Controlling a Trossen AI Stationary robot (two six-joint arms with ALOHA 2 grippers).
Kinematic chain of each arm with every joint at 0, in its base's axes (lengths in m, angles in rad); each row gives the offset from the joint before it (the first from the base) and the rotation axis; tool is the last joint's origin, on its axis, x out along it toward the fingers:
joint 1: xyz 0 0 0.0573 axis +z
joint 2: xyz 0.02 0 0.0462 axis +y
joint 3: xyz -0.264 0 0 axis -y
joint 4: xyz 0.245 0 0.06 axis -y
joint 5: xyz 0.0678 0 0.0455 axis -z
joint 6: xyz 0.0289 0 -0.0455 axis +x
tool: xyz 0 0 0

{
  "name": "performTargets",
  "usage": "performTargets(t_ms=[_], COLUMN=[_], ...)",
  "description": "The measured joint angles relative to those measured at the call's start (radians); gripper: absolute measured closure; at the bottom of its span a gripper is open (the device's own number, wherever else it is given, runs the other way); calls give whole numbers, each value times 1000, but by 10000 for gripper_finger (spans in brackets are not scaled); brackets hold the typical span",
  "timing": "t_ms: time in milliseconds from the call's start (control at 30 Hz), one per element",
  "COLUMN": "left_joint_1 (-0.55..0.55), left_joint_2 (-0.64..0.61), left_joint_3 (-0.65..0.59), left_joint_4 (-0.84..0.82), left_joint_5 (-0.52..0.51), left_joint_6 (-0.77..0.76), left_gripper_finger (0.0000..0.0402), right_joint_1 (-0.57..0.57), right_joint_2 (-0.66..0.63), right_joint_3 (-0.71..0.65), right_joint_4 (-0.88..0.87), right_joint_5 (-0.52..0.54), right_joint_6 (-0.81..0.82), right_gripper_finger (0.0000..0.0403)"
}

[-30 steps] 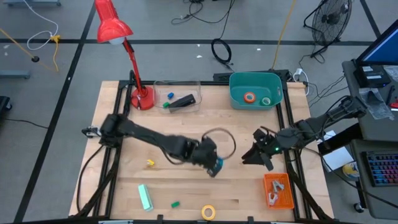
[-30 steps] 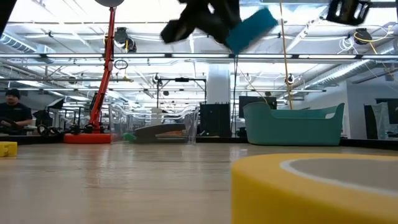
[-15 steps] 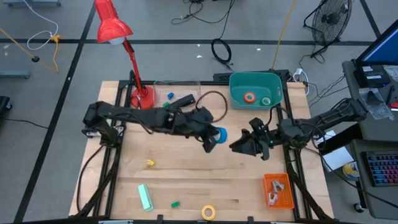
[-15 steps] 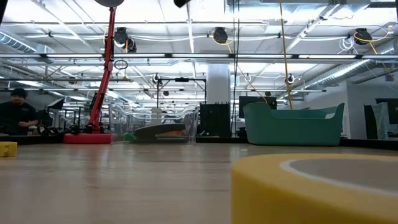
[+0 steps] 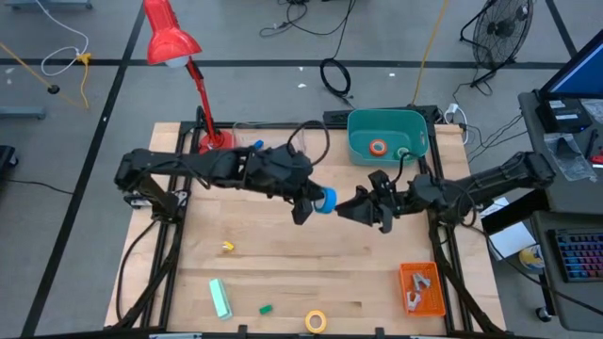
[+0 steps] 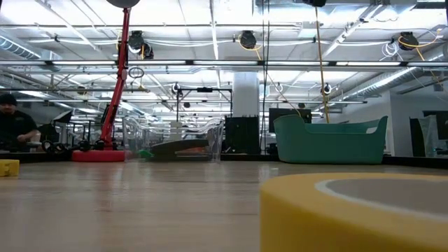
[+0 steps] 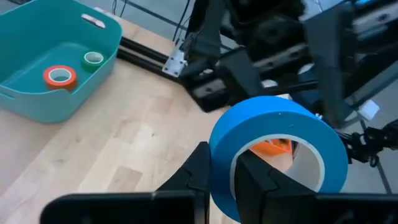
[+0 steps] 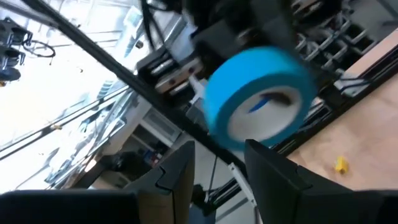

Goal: Pick and place Stapler, Stapler remover, tape
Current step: Put the blue tape into the blue bin

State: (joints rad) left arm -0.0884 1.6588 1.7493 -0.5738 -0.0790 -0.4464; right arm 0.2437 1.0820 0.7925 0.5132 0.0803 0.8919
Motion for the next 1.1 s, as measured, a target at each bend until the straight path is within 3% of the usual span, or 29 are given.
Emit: performTargets(t_ms=[633, 1100], left_joint_1=[21, 28], left_joint_2=[8, 41], left_joint_3=[0, 1], left_joint_4=[3, 67], left_joint_5=[-40, 30], left_joint_6=[16, 19], left_gripper_finger=[364, 364], right_joint_1=[-48, -49], right_joint_2=[-4, -4], right_joint_3=[0, -1], right_joint_4=[10, 22], right_joint_5=[-5, 4], right_joint_6=[-26, -24], right_gripper_finger=[270, 272])
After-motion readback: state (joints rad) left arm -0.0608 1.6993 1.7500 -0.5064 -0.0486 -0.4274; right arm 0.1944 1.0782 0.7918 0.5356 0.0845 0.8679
